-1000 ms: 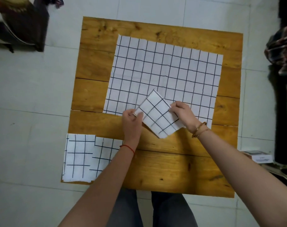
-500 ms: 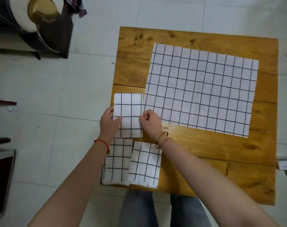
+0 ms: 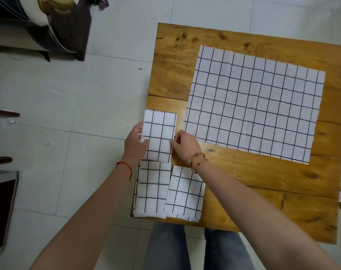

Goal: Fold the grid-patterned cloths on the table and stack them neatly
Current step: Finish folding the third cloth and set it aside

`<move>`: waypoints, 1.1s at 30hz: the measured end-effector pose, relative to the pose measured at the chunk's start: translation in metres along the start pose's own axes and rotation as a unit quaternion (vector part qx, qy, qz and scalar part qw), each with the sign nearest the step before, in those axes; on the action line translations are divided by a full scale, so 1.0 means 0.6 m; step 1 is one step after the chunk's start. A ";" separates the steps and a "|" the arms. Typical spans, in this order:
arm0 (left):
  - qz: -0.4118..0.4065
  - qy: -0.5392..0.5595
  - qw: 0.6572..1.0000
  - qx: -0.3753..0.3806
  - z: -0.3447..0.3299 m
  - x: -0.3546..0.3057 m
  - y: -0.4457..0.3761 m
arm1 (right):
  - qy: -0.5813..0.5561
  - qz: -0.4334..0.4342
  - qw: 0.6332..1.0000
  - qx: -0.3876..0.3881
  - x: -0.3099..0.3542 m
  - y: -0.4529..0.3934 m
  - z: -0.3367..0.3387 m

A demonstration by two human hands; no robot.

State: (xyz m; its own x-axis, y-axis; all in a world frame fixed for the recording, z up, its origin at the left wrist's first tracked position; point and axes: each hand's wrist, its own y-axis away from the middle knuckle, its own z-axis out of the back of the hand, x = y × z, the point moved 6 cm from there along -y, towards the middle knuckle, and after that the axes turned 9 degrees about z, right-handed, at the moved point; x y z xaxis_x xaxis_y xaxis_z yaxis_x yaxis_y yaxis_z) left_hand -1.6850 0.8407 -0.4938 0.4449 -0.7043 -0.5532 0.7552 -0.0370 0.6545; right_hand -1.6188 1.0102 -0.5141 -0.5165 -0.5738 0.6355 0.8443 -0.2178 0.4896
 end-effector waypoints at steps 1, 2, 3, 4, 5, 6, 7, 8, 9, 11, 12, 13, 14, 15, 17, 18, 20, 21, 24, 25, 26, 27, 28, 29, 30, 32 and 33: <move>-0.007 -0.006 1.000 -0.005 0.000 0.000 0.001 | 0.000 0.001 1.000 -0.014 -0.002 0.002 0.006; -0.015 -0.012 1.000 -0.013 0.001 0.001 0.001 | 0.000 0.003 0.999 -0.039 -0.005 0.004 0.016; -0.023 -0.018 0.999 -0.025 0.002 0.001 0.002 | 0.003 0.003 0.998 -0.070 -0.010 0.006 0.028; -0.033 -0.023 0.998 -0.042 0.004 0.003 0.003 | 0.011 0.002 0.995 -0.102 -0.017 0.009 0.043; -0.048 -0.031 0.997 -0.061 0.005 0.003 0.005 | 0.025 0.002 0.992 -0.127 -0.024 0.011 0.058; -0.066 -0.042 0.994 -0.078 0.004 0.002 0.007 | 0.042 0.004 0.988 -0.147 -0.031 0.013 0.072; -0.086 -0.055 0.991 -0.089 0.001 -0.002 0.011 | 0.058 0.006 0.985 -0.160 -0.040 0.014 0.083; -0.107 -0.070 0.987 -0.093 -0.004 -0.009 0.015 | 0.071 0.005 0.984 -0.166 -0.049 0.014 0.092; -0.129 -0.088 0.983 -0.092 -0.012 -0.018 0.020 | 0.083 -0.001 0.983 -0.163 -0.058 0.013 0.099; -0.177 -0.121 0.973 -0.085 -0.034 -0.039 0.029 | 0.113 -0.012 0.984 -0.140 -0.076 0.010 0.104; -0.199 -0.134 0.967 -0.080 -0.046 -0.048 0.033 | 0.131 -0.015 0.983 -0.127 -0.084 0.009 0.104; -0.217 -0.145 0.963 -0.074 -0.060 -0.056 0.036 | 0.146 -0.018 0.982 -0.116 -0.092 0.008 0.103; -0.229 -0.154 0.959 -0.067 -0.073 -0.062 0.038 | 0.152 -0.018 0.982 -0.111 -0.098 0.008 0.102; -0.238 -0.160 0.956 -0.061 -0.085 -0.069 0.040 | 0.150 -0.015 0.982 -0.111 -0.102 0.008 0.102; -0.256 -0.176 0.949 -0.052 -0.105 -0.081 0.043 | 0.141 -0.005 0.984 -0.113 -0.108 0.007 0.103; -0.265 -0.187 0.945 -0.048 -0.115 -0.087 0.047 | 0.142 -0.001 0.984 -0.110 -0.111 0.007 0.103; -0.277 -0.206 0.938 -0.039 -0.131 -0.099 0.055 | 0.134 0.000 0.986 -0.102 -0.124 0.010 0.109; -0.281 -0.215 0.935 -0.034 -0.138 -0.108 0.060 | 0.107 -0.003 0.989 -0.103 -0.132 0.014 0.115; -0.303 -0.237 0.923 -0.029 -0.156 -0.143 0.077 | -0.026 0.014 0.995 -0.097 -0.147 0.035 0.144; -0.314 -0.251 0.915 -0.029 -0.162 -0.157 0.083 | -0.064 0.029 0.994 -0.082 -0.148 0.045 0.157; -0.323 -0.270 0.906 -0.030 -0.167 -0.168 0.087 | -0.100 0.042 0.992 -0.058 -0.148 0.055 0.165; -0.335 -0.287 0.897 -0.033 -0.175 -0.186 0.096 | -0.136 0.053 0.989 -0.030 -0.150 0.070 0.182; -0.345 -0.297 0.890 -0.038 -0.179 -0.200 0.103 | -0.171 0.061 0.983 0.005 -0.150 0.084 0.195; -0.348 -0.297 0.888 -0.042 -0.180 -0.212 0.107 | -0.203 0.068 0.976 0.043 -0.151 0.094 0.201; -0.356 -0.289 0.888 -0.044 -0.182 -0.230 0.118 | -0.222 0.077 0.970 0.070 -0.152 0.110 0.218; -0.373 -0.268 0.888 -0.033 -0.188 -0.266 0.145 | -0.205 0.094 0.969 0.097 -0.153 0.140 0.257; -0.378 -0.258 0.889 -0.025 -0.192 -0.282 0.158 | -0.182 0.102 0.973 0.097 -0.156 0.153 0.277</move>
State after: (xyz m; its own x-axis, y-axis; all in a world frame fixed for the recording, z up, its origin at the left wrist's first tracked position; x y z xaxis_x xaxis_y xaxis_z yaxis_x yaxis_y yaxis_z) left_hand -1.6334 1.0378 -0.3978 -0.4685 -0.7240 -0.5063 0.7709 -0.6150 0.1661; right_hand -1.5166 1.1748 -0.4292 -0.3874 -0.2643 0.8832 0.9100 0.0437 0.4123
